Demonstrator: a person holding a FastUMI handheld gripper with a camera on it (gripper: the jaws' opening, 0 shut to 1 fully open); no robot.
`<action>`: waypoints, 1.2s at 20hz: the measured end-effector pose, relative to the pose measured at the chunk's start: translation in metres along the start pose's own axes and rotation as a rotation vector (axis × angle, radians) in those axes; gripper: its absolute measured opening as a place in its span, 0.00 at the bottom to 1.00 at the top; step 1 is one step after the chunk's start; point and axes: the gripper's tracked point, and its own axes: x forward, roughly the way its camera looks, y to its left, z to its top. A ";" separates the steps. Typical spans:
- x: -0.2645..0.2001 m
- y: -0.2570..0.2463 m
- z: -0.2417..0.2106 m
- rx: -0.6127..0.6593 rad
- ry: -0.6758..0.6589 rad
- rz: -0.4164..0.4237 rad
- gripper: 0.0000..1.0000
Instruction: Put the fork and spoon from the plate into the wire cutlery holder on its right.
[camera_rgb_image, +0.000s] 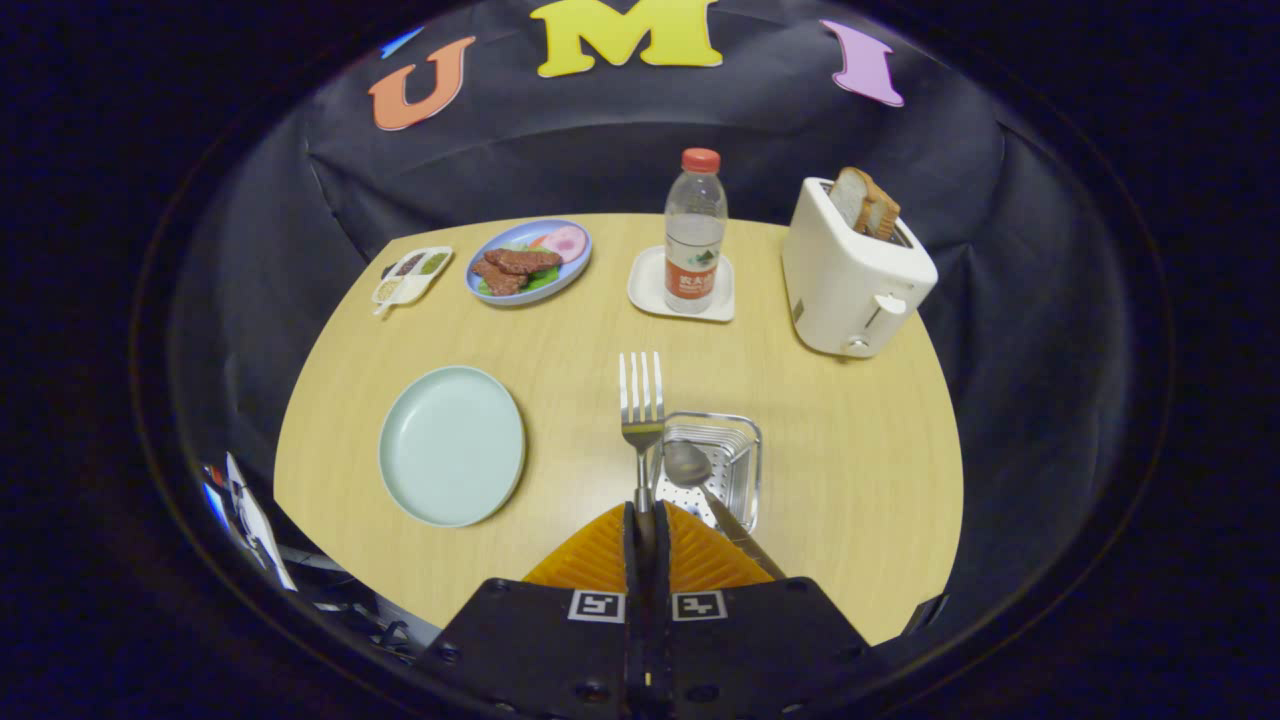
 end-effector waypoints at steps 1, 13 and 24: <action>0.002 -0.006 -0.004 0.008 0.021 -0.001 0.02; 0.002 -0.023 -0.032 0.057 0.333 0.007 0.02; 0.013 -0.021 -0.023 0.093 0.494 -0.033 0.02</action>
